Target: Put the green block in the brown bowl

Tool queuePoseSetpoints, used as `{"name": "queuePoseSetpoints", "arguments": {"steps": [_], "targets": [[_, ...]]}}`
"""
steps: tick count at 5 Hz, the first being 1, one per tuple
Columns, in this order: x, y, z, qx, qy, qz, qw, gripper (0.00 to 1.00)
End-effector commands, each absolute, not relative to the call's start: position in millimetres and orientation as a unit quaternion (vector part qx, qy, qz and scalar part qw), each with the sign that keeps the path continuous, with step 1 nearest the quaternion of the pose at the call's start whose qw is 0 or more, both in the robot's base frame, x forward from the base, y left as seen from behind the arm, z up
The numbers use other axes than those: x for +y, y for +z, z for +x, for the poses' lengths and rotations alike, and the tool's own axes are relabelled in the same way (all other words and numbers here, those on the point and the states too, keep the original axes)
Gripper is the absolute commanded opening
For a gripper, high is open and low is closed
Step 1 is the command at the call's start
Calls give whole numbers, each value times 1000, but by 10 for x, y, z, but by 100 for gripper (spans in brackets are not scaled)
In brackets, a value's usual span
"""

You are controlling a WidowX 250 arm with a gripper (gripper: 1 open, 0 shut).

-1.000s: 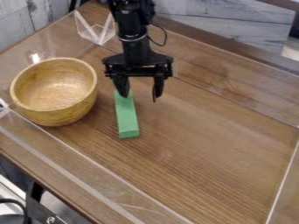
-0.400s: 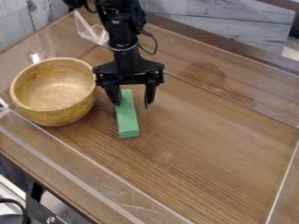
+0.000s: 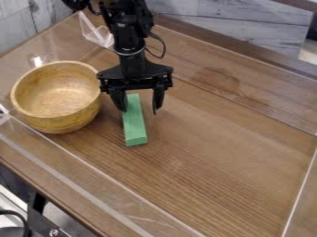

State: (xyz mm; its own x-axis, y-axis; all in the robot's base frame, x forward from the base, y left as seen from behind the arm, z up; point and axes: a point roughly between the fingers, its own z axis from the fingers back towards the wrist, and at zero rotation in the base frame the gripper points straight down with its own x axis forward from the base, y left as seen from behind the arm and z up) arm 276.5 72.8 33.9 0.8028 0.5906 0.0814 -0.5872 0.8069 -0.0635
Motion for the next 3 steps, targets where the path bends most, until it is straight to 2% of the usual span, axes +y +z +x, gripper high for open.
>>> {"name": "queuePoseSetpoints", "arguments": {"steps": [1, 3], "targets": [[747, 344, 2745, -56, 321, -14, 945, 100], [711, 235, 2679, -48, 336, -12, 941, 100]]}}
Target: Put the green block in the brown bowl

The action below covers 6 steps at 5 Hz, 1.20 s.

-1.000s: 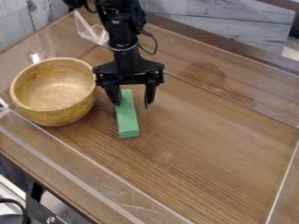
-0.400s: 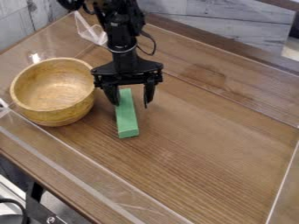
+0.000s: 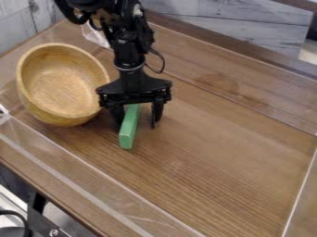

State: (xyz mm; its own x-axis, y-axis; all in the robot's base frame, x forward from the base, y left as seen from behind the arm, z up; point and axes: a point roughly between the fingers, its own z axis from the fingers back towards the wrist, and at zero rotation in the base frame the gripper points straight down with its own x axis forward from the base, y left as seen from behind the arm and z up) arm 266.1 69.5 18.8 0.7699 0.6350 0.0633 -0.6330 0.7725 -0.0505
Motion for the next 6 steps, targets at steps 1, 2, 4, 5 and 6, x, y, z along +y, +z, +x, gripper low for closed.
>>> {"name": "queuePoseSetpoints", "arguments": {"steps": [1, 2, 4, 5, 6], "targets": [[706, 239, 2663, -42, 335, -12, 941, 0], [679, 288, 2630, -31, 335, -13, 942, 0], [632, 466, 2581, -9, 324, -10, 946, 0], [606, 561, 2568, 0, 319, -11, 948, 0], [627, 682, 2527, 11, 316, -12, 949, 0]]}}
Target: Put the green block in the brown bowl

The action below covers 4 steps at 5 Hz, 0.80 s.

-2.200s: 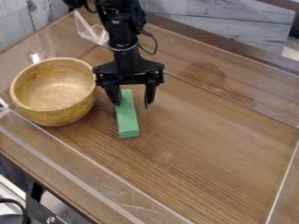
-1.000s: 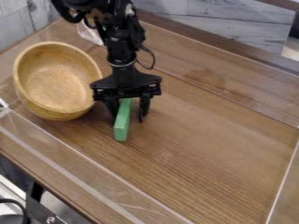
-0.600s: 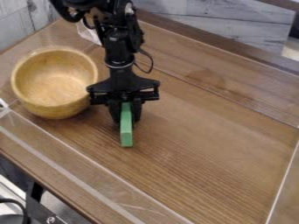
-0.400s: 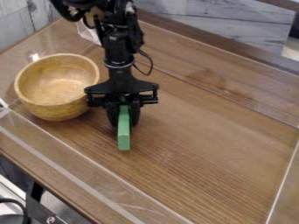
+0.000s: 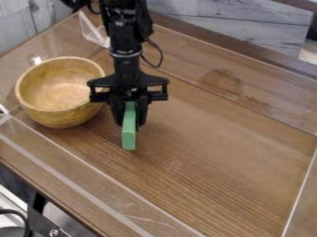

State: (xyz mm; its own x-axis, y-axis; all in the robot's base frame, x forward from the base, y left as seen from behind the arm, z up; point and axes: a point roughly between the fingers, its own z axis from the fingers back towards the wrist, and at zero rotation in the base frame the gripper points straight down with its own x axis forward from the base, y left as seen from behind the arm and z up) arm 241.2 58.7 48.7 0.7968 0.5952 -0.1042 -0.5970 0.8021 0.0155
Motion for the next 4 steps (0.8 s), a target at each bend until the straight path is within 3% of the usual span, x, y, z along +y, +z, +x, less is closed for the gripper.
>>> {"name": "queuePoseSetpoints", "arguments": {"steps": [1, 4], "targets": [[655, 823, 2490, 19, 314, -15, 949, 0], [1111, 1414, 2297, 5, 278, -52, 959, 0]]}}
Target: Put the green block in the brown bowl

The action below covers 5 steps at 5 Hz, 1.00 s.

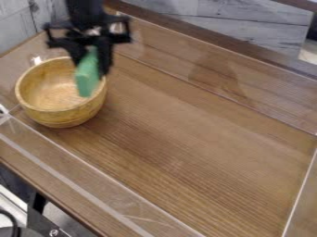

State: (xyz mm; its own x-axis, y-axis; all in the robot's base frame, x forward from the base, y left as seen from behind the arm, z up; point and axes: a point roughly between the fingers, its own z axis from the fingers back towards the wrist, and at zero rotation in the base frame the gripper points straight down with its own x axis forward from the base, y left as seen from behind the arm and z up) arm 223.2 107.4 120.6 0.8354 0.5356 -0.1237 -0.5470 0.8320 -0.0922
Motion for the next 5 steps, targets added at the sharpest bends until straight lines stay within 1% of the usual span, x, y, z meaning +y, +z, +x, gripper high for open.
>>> {"name": "queuePoseSetpoints", "arguments": {"steps": [1, 3, 5], "targets": [[1328, 1443, 2229, -2, 251, -61, 966, 0], [1375, 1238, 2226, -5, 223, -68, 973, 0], [1393, 1077, 2255, -10, 207, -74, 976, 0]]}}
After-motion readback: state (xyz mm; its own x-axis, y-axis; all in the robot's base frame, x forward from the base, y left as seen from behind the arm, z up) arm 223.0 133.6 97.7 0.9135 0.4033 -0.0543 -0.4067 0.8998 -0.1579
